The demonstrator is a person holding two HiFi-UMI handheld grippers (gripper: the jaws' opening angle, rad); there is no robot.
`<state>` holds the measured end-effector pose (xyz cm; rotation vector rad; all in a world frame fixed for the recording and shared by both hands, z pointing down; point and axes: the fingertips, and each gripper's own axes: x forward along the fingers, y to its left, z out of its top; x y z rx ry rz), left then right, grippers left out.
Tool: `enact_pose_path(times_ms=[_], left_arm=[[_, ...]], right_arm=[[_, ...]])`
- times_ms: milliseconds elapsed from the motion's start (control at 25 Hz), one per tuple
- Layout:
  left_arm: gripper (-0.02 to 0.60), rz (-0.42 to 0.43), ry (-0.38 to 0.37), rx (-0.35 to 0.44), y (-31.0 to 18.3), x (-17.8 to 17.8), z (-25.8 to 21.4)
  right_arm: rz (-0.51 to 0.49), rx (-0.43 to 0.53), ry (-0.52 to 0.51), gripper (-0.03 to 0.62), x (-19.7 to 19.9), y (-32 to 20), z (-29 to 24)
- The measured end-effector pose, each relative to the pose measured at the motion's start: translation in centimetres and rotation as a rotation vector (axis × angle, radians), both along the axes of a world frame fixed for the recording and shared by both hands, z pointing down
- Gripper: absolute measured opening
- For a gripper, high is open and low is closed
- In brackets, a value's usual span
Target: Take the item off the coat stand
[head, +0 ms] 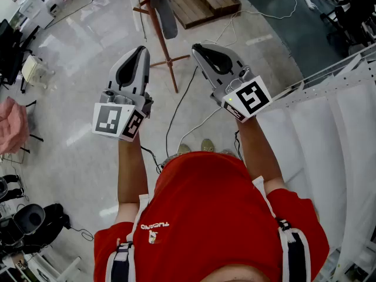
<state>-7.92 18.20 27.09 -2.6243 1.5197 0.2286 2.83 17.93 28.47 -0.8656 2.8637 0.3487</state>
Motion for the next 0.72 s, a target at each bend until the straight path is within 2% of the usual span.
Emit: enact_pose_path(times_ms=[320,720], left_arm=[[0.009,0.015,0.014,-0.005,-0.5,-2.7,0.4],[0.009,0.034,0.028,0.0,-3.3,-6.7,0.5]], right_arm=[[-0.032,-0.049,-0.037,0.025,-2.2,-0.7,0.6],[-0.018,-0.077,-0.02,0.025,-4.0,-5.6,-0.4]])
